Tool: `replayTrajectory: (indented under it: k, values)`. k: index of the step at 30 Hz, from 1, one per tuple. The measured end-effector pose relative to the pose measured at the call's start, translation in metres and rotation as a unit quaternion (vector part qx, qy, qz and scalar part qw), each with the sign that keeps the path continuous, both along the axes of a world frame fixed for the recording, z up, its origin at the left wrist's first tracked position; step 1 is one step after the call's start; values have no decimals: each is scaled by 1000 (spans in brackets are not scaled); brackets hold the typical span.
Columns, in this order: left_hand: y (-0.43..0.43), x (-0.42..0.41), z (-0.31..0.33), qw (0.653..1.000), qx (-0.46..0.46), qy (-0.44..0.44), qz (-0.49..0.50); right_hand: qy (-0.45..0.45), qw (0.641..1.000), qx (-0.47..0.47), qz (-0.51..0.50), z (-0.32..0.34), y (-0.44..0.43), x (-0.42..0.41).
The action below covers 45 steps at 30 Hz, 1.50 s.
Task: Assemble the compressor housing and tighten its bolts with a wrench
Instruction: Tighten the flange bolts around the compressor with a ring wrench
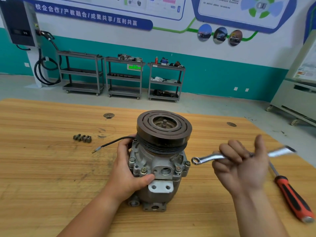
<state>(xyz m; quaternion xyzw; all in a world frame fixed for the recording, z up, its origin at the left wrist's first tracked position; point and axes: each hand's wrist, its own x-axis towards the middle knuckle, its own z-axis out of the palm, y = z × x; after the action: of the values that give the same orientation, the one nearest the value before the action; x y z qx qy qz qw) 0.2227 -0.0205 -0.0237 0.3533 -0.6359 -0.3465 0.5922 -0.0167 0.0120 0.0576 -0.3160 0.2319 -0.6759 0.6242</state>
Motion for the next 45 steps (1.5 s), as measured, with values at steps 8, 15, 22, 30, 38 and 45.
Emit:
replayTrajectory:
  k: [8,15,22,30,38,45]
  values:
    - [1,2,-2,1000,0,-7,3,-3,978,96,184,-3,-62,8]
    - [0,1,-2,1000,-2,-3,1,-49,919,156,360,2,-83,4]
    - [0,1,-2,1000,4,4,-6,-52,956,114,264,-4,-66,4]
    - [2,-2,0,1000,3,25,-4,-24,991,-20,-132,-11,8,34]
    - [1,-1,-4,1000,3,23,8,152,920,-177,-316,-42,56,104]
    - [1,-1,-4,1000,16,24,13,421,814,-294,-271,-36,62,84]
